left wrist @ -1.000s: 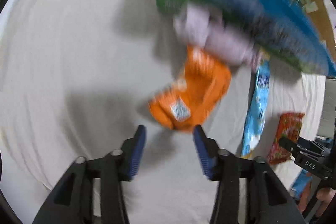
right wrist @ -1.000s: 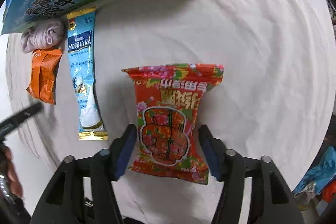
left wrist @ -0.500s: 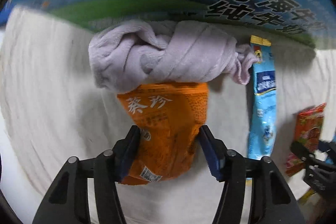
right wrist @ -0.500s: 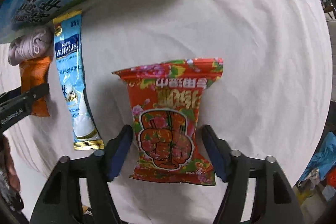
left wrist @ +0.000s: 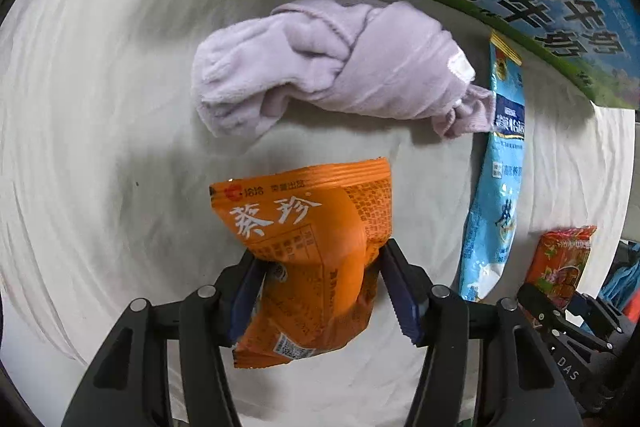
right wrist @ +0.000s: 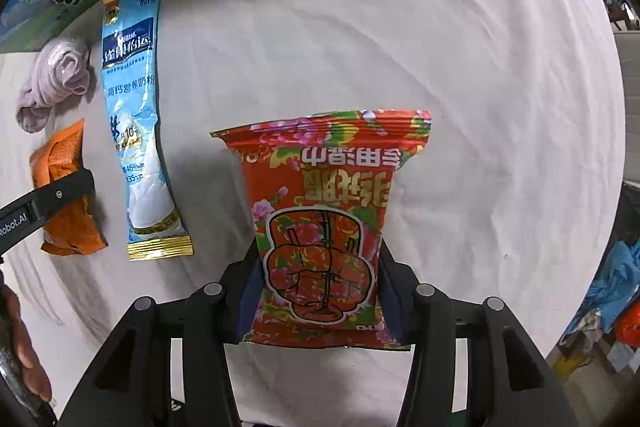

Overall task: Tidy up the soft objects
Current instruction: 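Lift both bags into the box and open both grippers to drop them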

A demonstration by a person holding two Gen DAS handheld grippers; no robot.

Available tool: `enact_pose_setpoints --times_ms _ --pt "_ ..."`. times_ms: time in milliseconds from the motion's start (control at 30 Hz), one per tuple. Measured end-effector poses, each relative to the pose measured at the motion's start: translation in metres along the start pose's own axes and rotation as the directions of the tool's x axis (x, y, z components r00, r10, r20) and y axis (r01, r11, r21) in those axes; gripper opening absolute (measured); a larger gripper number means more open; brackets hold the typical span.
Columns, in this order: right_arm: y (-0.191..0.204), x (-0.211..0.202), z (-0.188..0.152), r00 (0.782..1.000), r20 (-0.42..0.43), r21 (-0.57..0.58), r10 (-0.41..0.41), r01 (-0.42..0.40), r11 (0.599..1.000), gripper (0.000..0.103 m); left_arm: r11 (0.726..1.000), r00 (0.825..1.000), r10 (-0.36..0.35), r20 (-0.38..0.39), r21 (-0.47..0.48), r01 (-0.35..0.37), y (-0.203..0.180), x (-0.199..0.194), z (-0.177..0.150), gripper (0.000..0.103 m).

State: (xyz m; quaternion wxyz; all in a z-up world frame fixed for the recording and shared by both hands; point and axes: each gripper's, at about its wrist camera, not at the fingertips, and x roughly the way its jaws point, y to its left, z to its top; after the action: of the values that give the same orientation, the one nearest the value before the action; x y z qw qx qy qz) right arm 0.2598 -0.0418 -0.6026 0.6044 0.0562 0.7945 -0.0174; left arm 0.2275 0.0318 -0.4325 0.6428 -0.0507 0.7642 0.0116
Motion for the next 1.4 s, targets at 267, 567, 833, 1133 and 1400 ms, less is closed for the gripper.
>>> enact_pose_setpoints --times_ms 267,567,833,1133,1400 --pt "0.016 -0.051 -0.021 0.995 0.052 -0.027 0.091 -0.089 0.996 0.048 0.998 0.995 -0.017 0.1 0.061 0.011 -0.061 -0.054 -0.026 0.055" --pt "0.02 -0.147 -0.051 0.956 0.21 -0.063 0.203 -0.194 0.979 0.048 0.991 0.963 -0.081 0.257 0.124 0.05 -0.066 -0.146 -0.043 0.055" --pt "0.01 -0.226 -0.063 0.917 0.307 -0.101 0.254 -0.235 0.967 0.048 0.984 0.926 -0.134 0.354 0.156 0.083 -0.06 -0.216 -0.039 0.055" --pt "0.01 -0.271 -0.055 0.882 0.356 -0.119 0.311 -0.287 0.951 0.048 0.978 0.892 -0.172 0.417 0.181 0.103 -0.052 -0.254 -0.009 0.055" --pt "0.01 -0.28 0.029 0.88 0.394 -0.082 0.267 -0.256 0.963 0.048 0.981 0.906 -0.163 0.391 0.164 0.106 -0.041 -0.261 0.082 0.055"
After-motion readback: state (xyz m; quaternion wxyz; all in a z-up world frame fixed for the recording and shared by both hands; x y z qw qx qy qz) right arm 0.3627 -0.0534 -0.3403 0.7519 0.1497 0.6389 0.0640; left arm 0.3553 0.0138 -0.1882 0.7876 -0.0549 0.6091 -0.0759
